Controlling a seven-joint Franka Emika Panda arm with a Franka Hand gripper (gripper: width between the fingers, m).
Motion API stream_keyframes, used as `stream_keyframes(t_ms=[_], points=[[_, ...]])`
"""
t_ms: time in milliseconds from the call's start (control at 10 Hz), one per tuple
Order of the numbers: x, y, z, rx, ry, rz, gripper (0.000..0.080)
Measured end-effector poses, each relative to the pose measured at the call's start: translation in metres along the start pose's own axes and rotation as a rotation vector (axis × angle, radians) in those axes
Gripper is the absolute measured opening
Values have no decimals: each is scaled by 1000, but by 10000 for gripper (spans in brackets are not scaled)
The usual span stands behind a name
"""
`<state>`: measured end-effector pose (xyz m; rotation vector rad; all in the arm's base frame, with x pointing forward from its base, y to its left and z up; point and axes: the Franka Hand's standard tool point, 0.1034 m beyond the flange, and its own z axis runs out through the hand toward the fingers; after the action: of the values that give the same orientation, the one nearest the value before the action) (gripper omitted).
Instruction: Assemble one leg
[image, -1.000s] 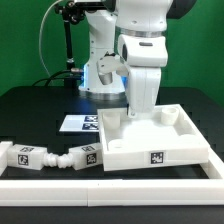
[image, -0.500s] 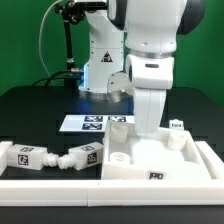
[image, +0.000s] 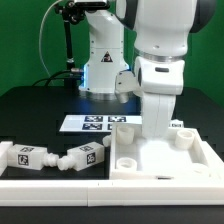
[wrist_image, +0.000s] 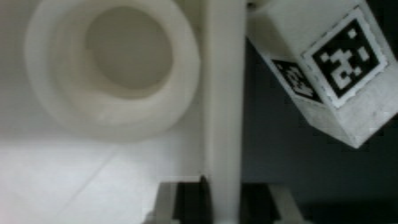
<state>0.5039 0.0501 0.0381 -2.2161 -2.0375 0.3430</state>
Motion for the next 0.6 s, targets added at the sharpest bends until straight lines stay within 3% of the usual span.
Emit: stream_keyframes(t_ms=[200,400,500,600], points=[[-5,3,8,15,8,-16,62],[-8,3,8,14,3,-17,65],[-8,3,9,15,3,-17,188],[-8,3,9,15,3,-16,188]])
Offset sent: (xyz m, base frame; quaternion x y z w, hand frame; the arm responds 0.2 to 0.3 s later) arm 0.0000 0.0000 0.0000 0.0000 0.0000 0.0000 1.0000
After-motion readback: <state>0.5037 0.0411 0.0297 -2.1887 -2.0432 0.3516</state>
